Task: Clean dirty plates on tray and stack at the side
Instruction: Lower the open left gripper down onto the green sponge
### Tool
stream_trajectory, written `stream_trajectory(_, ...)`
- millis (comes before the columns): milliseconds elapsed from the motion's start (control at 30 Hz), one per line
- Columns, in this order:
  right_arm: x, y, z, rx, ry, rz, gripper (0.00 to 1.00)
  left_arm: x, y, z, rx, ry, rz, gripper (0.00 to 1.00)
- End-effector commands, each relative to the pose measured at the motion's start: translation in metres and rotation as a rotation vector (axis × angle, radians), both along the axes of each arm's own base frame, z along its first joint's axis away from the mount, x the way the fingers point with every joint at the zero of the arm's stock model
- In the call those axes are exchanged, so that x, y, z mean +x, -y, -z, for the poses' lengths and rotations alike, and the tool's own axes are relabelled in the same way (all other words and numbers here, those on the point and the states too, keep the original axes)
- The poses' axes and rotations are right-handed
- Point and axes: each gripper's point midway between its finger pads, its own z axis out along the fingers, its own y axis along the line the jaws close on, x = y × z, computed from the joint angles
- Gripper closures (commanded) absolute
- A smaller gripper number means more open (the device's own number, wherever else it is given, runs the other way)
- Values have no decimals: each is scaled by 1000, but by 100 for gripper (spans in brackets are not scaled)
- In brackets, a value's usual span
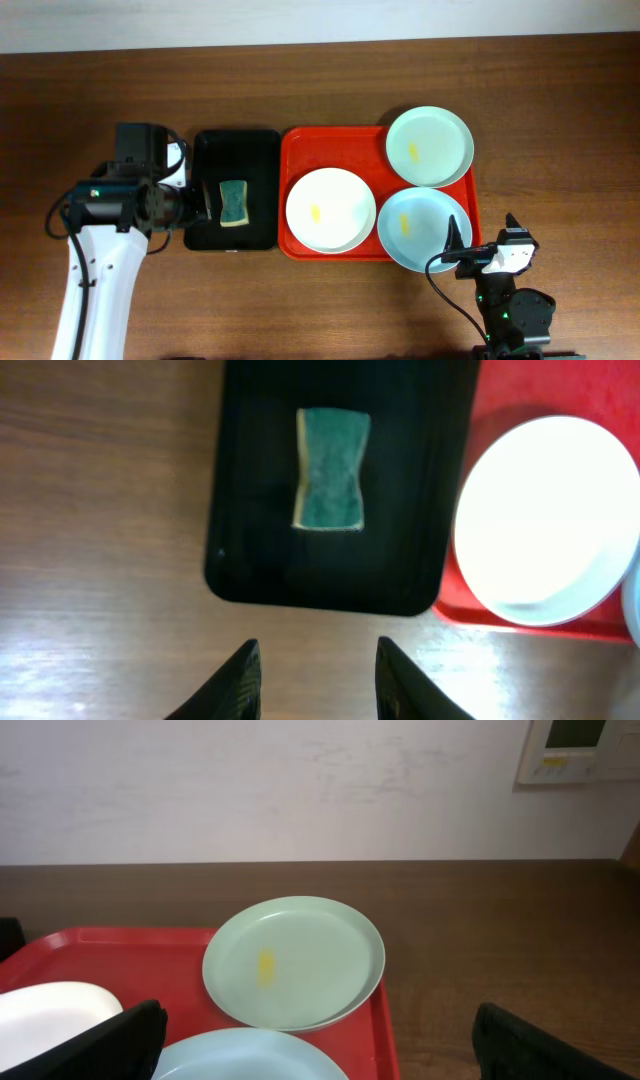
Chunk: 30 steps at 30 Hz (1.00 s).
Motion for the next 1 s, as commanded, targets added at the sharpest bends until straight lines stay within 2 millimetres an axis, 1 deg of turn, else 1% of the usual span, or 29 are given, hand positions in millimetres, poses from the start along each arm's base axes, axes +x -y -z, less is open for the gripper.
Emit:
stream_trajectory(0,0,1,3,8,-5,7,2,2,-10,7,63,-58,-18,64)
stream_trajectory(100,0,1,3,8,-5,7,2,0,-9,19,61,-120,-15,62)
stream_trajectory(300,0,1,3,8,-5,7,2,1,-3,36,28,-190,-4,56)
stream_trajectory(500,0,1,3,8,-5,7,2,12,-3,39,27,-165,-3,54)
stream_trajectory(600,0,1,3,8,-5,7,2,13,-3,39,27,-161,-4,58)
stream_trajectory(667,0,1,3,8,-5,7,2,11,-3,42,27,-171,-3,65)
stream_trajectory(733,0,1,3,8,-5,7,2,8,-2,47,28,-183,1,69)
stream_trajectory(800,0,1,3,8,-5,7,2,6,1,51,29,-192,10,70)
stream_trajectory(833,0,1,3,8,-5,7,2,5,4,56,30,-193,20,69)
stream_trajectory(967,0,1,3,8,-5,7,2,5,11,65,32,-192,44,66)
